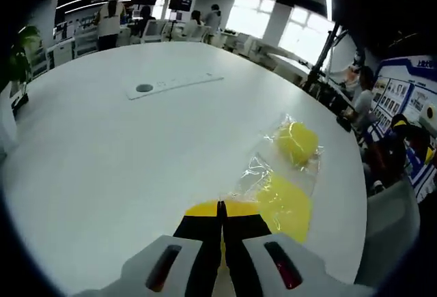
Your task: Compare the silicone blocks by pressing each to a similar depth, holding the contact briefly, and releasing to observe deformation and rebound differences across the visible hardness samples.
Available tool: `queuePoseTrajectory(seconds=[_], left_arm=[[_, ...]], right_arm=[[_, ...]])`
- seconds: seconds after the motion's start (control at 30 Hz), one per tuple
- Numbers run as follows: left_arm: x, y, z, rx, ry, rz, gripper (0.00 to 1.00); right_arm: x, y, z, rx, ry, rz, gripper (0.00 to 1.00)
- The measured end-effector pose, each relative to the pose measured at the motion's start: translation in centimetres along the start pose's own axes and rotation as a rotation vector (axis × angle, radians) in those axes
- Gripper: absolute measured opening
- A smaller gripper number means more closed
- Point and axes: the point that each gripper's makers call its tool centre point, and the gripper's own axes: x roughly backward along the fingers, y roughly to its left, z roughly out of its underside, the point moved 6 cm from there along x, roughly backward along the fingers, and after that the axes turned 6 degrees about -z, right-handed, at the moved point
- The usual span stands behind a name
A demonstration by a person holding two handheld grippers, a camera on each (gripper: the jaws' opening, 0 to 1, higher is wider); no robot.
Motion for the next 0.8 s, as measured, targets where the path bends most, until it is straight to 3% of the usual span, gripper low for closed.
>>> queuePoseTrajectory(seconds=[0.4, 0.57, 0.8], left_arm=[[-0.1, -0.1, 0.1, 0.004, -0.007, -0.001, 0.00], [0.2, -0.2, 0.3, -0.042, -0.026, -0.021, 0.00], [1.2, 0.1, 0.0, -0.051, -0.056, -0.074, 0.14]], right_arm=[[-0.5, 0.1, 0.2, -0.005, 0.008, -0.022, 0.64], [-0.7, 0.1, 0.1, -0.003, 0.007, -0.031, 0.64], [-1.2, 0.4, 0.3, -0.004, 0.008, -0.053, 0.64]])
